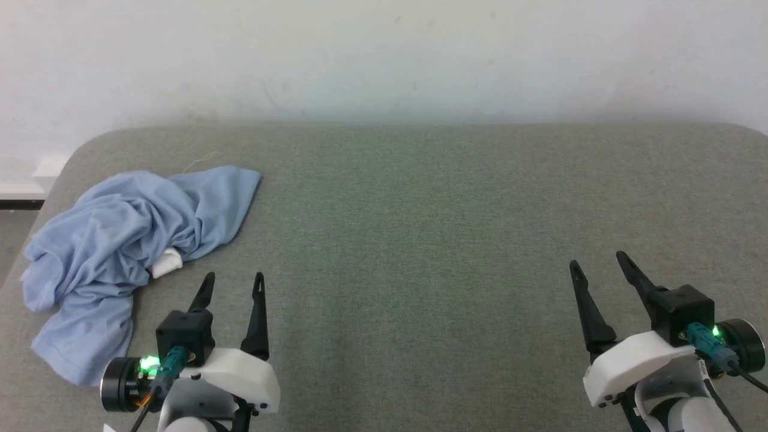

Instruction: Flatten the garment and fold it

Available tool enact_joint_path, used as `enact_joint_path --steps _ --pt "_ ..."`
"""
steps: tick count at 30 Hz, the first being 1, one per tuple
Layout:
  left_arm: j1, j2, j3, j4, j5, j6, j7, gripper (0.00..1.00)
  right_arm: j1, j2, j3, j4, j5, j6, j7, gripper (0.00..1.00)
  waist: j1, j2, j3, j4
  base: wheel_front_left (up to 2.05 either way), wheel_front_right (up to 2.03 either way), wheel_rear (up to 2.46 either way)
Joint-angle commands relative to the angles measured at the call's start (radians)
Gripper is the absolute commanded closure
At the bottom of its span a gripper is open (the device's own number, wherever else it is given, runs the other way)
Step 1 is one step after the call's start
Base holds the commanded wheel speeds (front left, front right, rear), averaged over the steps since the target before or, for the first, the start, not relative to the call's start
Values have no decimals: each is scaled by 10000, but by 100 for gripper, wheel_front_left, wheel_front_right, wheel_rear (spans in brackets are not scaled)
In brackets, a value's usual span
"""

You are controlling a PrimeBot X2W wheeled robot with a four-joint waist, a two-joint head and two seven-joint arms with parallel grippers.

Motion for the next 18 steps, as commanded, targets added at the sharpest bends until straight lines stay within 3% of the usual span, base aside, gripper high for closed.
enact_joint_path --steps 1,18 --pt "-86 22 -38 73 -124 116 -121 0 -61 8 7 44 57 -3 -111 0 0 0 -6 148 0 0 0" --pt "6 92 7 61 -402 444 -456 0 -186 14 198 219 186 -5 -358 0 0 0 -5 1193 0 0 0"
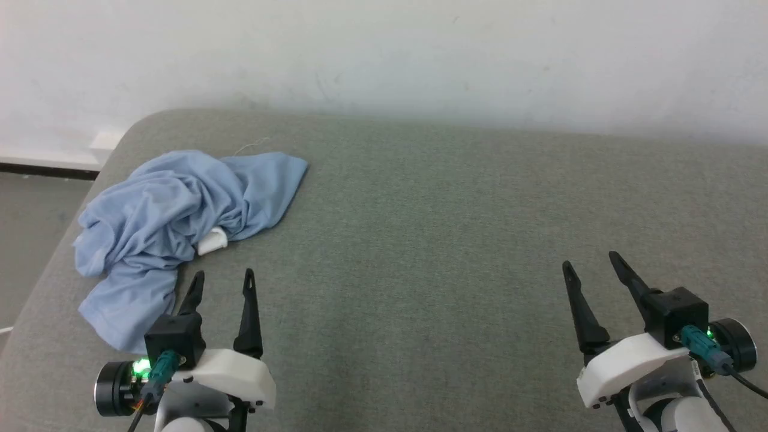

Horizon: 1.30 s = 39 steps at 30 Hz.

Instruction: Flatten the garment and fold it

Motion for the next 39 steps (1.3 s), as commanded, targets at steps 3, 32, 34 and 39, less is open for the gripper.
enact_joint_path --steps 3,32,34,39 --pt "44 58 4 -14 -126 141 -141 0 -164 15 107 71 108 -6 -126 0 0 0 -3 333 0 0 0" --pt "263 129 9 -44 -666 674 -748 0 -378 26 542 385 390 -11 -577 0 0 0 6 1968 0 0 0" --pt "266 131 12 -41 -706 708 -789 0 -397 27 566 407 413 -11 -607 0 0 0 14 2055 0 0 0" --pt "304 130 0 -50 -802 810 -894 0 -437 28 640 470 475 -12 -696 0 0 0 14 2283 0 0 0"
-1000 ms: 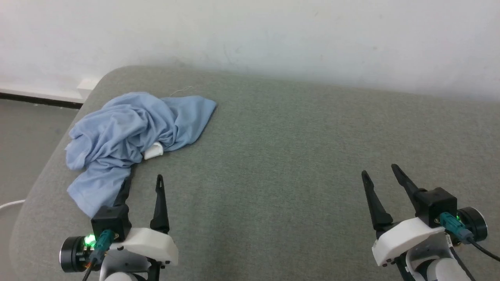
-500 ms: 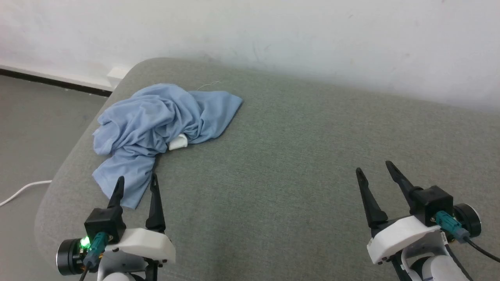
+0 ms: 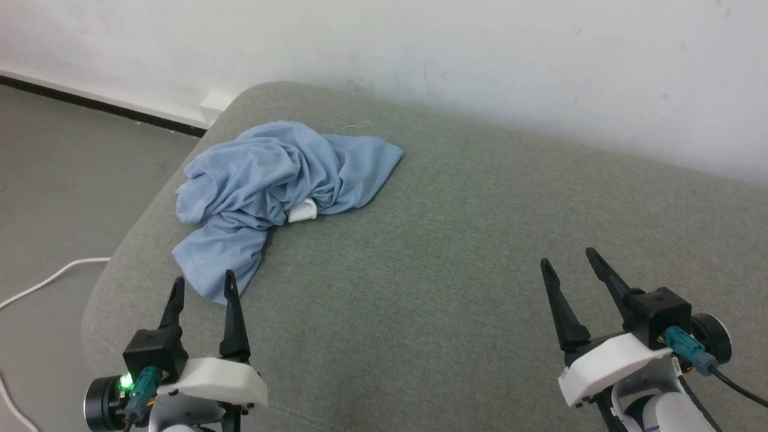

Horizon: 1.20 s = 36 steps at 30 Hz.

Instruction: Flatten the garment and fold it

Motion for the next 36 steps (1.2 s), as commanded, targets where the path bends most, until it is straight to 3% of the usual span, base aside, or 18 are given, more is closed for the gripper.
enact_joint_path --steps 1,36 --pt "100 40 -6 -14 -89 85 -123 0 -187 23 63 41 109 -12 -119 0 0 0 0 139 0 0 0" --pt "278 241 -89 155 -712 698 -813 0 -387 36 576 491 420 -18 -696 0 0 0 -112 1996 0 0 0"
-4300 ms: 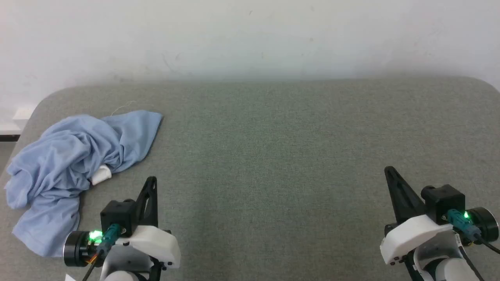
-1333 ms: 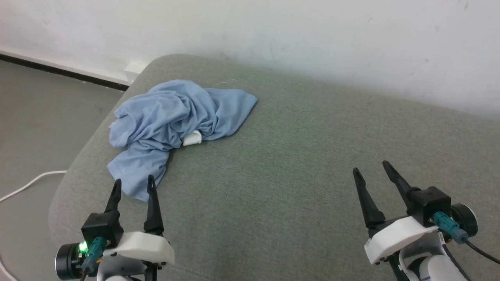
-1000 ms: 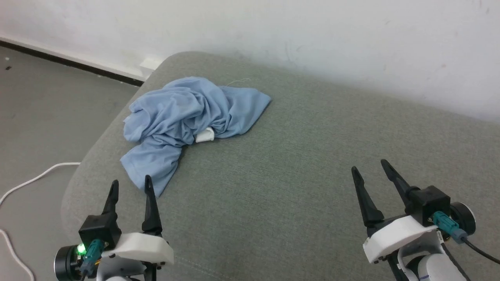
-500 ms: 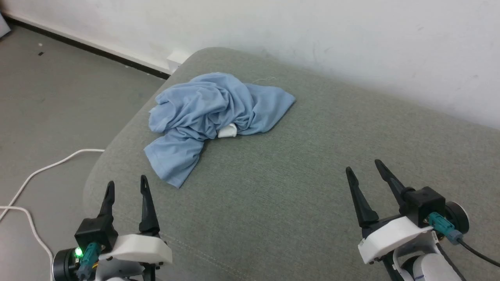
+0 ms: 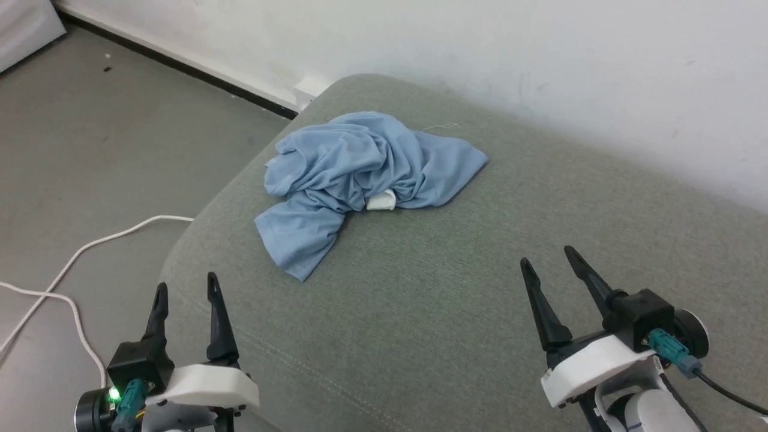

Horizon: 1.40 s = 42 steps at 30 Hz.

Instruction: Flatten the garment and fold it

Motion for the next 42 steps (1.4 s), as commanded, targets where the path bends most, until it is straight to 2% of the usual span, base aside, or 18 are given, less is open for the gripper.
enact_joint_path --steps 1,9,15,18,26,32,37,42 --pt "182 68 -12 24 -97 90 -97 0 -180 29 30 61 86 -18 -80 0 0 0 -1 105 0 0 0" --pt "49 121 117 -38 -414 261 -269 0 -332 32 125 126 155 -19 -156 0 0 0 208 205 0 0 0" --pt "-1145 579 313 151 -867 32 4 0 -742 34 288 -56 14 -20 -86 0 0 0 959 -342 0 0 0" --pt "-2311 863 387 617 -1277 -156 731 0 -1078 35 339 -221 -148 -21 -11 0 0 0 1737 -837 0 0 0" --pt "-5547 1809 970 1785 -2463 -646 2673 0 -2024 36 321 -515 -433 -21 -65 0 0 0 3989 -2721 0 0 0" --pt "-7073 2682 1474 2235 -3384 -965 4367 0 -2716 36 338 -510 -465 -21 -304 0 0 0 5262 -3870 0 0 0" --pt "-7523 3580 1763 2430 -3786 -894 6080 0 -3030 36 351 -482 -445 -21 -494 0 0 0 5957 -4590 0 0 0" --pt "-7432 4109 2129 2680 -4103 -397 7521 0 -3095 36 347 -385 -343 -21 -678 0 0 0 6336 -5118 0 0 0"
